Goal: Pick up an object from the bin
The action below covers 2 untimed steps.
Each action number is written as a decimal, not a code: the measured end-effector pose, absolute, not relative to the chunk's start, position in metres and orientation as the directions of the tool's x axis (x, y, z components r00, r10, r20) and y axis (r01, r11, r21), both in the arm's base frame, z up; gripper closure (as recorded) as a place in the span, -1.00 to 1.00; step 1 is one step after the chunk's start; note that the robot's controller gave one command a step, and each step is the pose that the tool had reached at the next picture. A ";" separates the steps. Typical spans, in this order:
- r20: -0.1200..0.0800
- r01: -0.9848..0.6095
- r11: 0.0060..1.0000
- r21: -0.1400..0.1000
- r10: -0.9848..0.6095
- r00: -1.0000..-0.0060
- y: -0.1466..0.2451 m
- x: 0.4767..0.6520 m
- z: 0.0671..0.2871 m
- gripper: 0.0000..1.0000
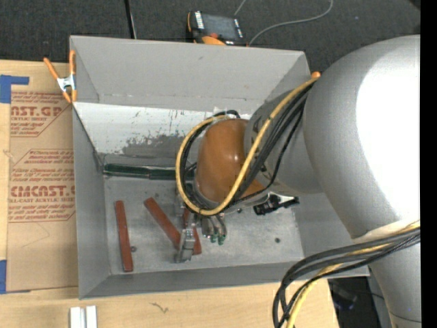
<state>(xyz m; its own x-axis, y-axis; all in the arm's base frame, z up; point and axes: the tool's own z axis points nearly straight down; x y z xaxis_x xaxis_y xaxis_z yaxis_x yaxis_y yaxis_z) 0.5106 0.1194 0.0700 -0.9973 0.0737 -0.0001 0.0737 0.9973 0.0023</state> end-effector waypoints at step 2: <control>-0.008 -0.282 0.959 0.001 -0.282 -0.959 0.155 0.524 0.197 1.00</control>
Offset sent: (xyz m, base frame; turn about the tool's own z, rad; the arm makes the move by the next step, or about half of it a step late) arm 0.0000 0.0000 0.0000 0.0000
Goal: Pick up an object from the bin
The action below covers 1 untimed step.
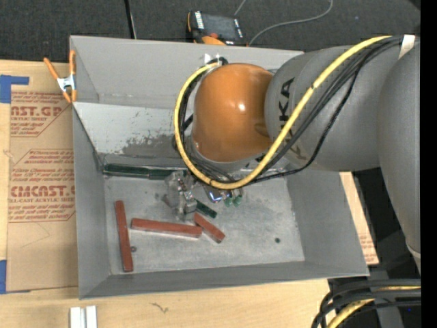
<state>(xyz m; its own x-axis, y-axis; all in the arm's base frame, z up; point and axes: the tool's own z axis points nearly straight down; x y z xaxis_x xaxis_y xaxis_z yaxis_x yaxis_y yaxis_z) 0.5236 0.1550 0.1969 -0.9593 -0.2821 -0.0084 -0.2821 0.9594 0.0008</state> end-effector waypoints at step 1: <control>-0.002 -0.280 0.960 0.001 -0.280 -0.960 0.154 0.522 0.194 -1.00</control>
Offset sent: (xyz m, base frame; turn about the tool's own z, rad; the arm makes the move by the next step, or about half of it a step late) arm 0.0000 0.0000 0.0000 0.0000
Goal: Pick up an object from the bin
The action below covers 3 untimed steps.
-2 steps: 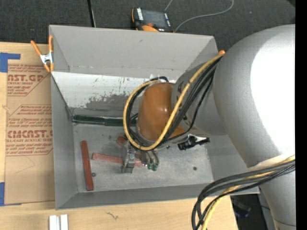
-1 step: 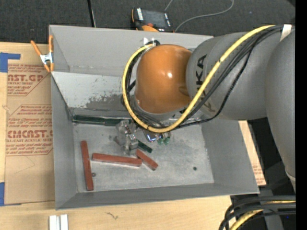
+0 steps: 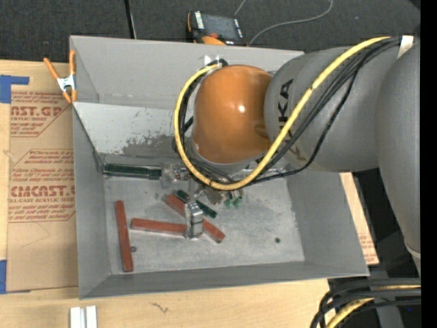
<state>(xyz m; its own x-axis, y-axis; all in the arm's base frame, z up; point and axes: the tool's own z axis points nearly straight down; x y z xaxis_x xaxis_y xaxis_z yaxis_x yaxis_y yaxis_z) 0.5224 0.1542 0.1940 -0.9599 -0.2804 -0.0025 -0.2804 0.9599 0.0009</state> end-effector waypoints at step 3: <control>-0.007 -0.003 1.000 0.004 -0.003 -1.000 0.184 0.515 0.234 1.00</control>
Offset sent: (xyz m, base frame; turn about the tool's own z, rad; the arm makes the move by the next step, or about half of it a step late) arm -0.0029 0.0172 -0.1240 0.2936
